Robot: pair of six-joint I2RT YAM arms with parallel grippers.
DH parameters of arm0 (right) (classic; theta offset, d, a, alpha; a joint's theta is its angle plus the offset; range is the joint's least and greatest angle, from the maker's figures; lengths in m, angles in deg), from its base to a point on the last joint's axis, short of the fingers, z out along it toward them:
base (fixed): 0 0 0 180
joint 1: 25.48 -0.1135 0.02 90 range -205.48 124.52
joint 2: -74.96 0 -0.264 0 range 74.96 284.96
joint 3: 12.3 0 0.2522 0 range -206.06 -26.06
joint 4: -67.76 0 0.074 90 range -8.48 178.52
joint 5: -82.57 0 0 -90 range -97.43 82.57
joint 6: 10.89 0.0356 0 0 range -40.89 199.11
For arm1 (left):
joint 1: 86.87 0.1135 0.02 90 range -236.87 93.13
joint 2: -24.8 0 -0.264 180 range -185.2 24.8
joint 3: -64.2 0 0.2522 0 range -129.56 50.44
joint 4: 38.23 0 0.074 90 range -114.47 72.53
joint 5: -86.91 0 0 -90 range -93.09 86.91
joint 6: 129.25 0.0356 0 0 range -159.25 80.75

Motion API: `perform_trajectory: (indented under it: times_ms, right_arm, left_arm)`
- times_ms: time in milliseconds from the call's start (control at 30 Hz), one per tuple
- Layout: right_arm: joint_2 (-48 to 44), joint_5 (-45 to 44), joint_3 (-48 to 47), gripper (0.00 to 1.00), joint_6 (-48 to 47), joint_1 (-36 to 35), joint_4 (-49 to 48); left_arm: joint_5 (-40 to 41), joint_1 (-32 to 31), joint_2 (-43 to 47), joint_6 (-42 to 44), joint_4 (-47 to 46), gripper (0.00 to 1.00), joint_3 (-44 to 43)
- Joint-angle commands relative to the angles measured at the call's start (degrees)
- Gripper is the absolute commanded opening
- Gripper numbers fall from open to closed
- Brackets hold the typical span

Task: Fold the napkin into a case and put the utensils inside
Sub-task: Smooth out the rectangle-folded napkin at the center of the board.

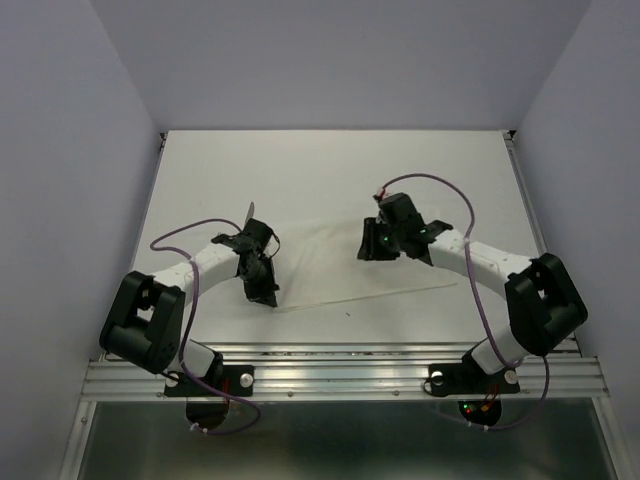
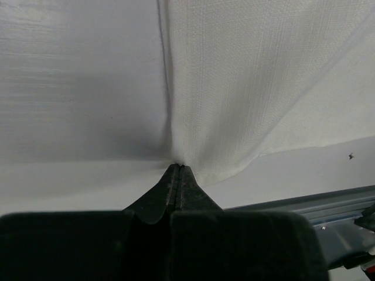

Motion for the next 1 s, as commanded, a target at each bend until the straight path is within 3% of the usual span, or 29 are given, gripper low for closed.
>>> perform_trajectory:
  times_ms: [0, 33, 133, 233, 433, 467, 567, 700, 967]
  right_arm:
    - [2.8, 1.0, -2.6, 0.42, 1.6, -11.9, -4.9]
    - [4.0, 1.1, -3.3, 0.42, 2.1, -13.2, -5.2]
    - [8.2, 4.5, -5.8, 0.42, 3.6, -17.0, -8.0]
    - [12.6, 6.4, -9.9, 0.42, 3.7, -19.8, -8.8]
    - [17.8, 12.0, -13.8, 0.41, 4.8, -22.7, -12.2]
    - [19.2, 13.0, -14.7, 0.40, 4.6, -23.8, -12.5]
    - [22.3, 16.2, -16.2, 0.35, 4.6, -25.0, -14.4]
    - [24.9, 18.3, -17.0, 0.27, 5.4, -26.1, -15.2]
    - [25.6, 18.1, -13.9, 0.25, 5.9, -26.1, -16.1]
  left_arm:
    - [-1.5, -0.7, 0.4, 2.4, 2.5, 0.00, 0.3]
    - [-1.6, -0.8, 0.7, 2.7, 2.9, 0.02, 0.4]
    - [-1.7, -0.8, 1.7, 4.4, 5.4, 0.38, 0.1]
    - [-0.4, -0.6, 3.6, 5.8, 7.6, 0.42, -1.7]
    - [0.5, 4.8, 8.0, 5.1, 7.4, 0.20, -5.3]
    - [-1.0, 7.3, 8.3, 4.8, 5.1, 0.13, -5.1]
    - [-2.9, 9.6, 7.4, 2.2, -1.4, 0.06, -4.7]
    - [-6.9, 9.6, 2.9, -0.7, -9.6, 0.00, -4.2]
    - [-10.4, 9.6, -1.8, -3.7, -19.8, 0.00, -3.2]
